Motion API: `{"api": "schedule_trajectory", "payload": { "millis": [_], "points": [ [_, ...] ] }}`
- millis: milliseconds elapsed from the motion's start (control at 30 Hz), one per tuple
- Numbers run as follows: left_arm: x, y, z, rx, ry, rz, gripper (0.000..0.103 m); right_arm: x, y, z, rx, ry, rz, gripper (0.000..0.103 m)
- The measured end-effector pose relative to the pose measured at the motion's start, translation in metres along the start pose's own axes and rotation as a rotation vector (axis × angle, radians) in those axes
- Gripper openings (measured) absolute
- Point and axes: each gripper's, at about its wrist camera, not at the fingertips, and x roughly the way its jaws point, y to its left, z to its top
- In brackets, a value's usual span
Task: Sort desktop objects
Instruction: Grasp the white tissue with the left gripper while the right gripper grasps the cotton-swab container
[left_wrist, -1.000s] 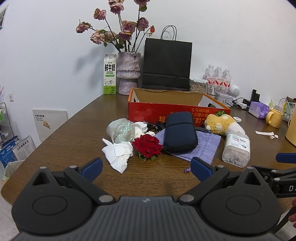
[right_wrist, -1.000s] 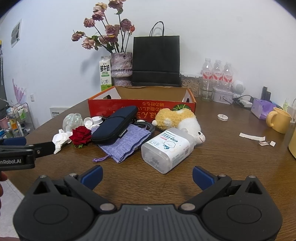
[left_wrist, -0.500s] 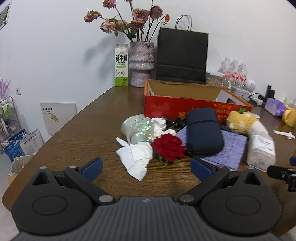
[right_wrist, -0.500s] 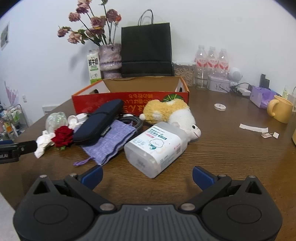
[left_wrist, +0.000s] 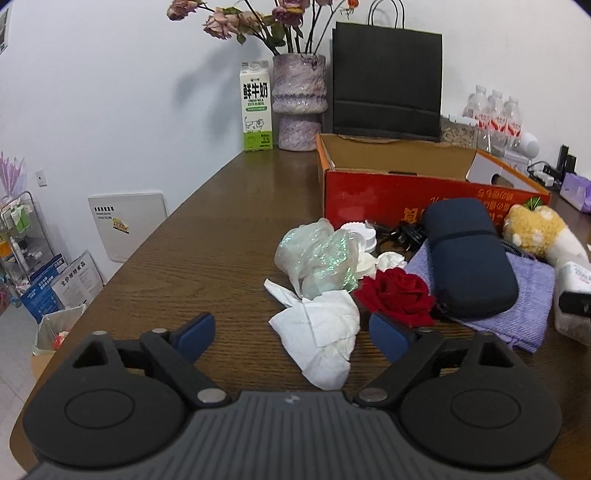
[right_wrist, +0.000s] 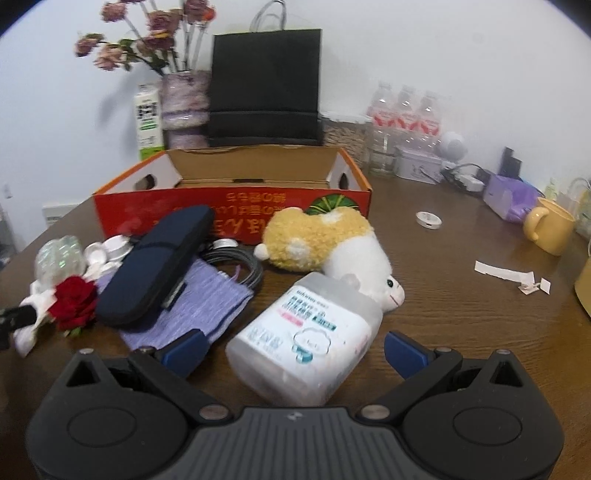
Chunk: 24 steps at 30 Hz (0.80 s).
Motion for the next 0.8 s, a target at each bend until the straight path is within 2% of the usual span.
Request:
{"api": "schedule_trajectory", "payload": {
  "millis": [33, 167, 267, 333, 367, 467, 533, 633, 800],
  "points": [
    [0.002, 0.0, 0.0, 0.003, 0.003, -0.003, 0.083, 0.003, 0.0, 0.002, 0.006, 0.004, -0.01, 0.103],
    [0.013, 0.001, 0.002, 0.007, 0.026, -0.024, 0.08, 0.017, 0.003, 0.009, 0.007, 0.02, -0.039, 0.101],
    [0.021, 0.002, 0.002, -0.001, 0.047, -0.039, 0.074, 0.027, 0.001, 0.009, 0.019, 0.053, -0.051, 0.093],
    [0.026, 0.003, 0.002, -0.016, 0.068, -0.064, 0.064, 0.03, -0.002, 0.007, 0.027, 0.064, -0.053, 0.091],
    [0.027, 0.003, 0.001, -0.016, 0.065, -0.066, 0.063, 0.031, -0.005, 0.006, 0.033, 0.066, -0.049, 0.091],
    [0.027, 0.003, 0.002, -0.023, 0.057, -0.066, 0.052, 0.033, -0.011, 0.003, 0.053, 0.074, -0.029, 0.089],
    [0.027, 0.005, 0.002, -0.037, 0.052, -0.064, 0.036, 0.033, -0.016, 0.001, 0.061, 0.081, -0.016, 0.086],
    [0.026, 0.007, 0.002, -0.047, 0.051, -0.053, 0.025, 0.032, -0.021, -0.002, 0.066, 0.086, -0.013, 0.083],
    [0.021, 0.007, 0.0, -0.047, 0.047, -0.056, 0.02, 0.025, -0.029, -0.008, 0.062, 0.073, -0.003, 0.082]
  ]
}}
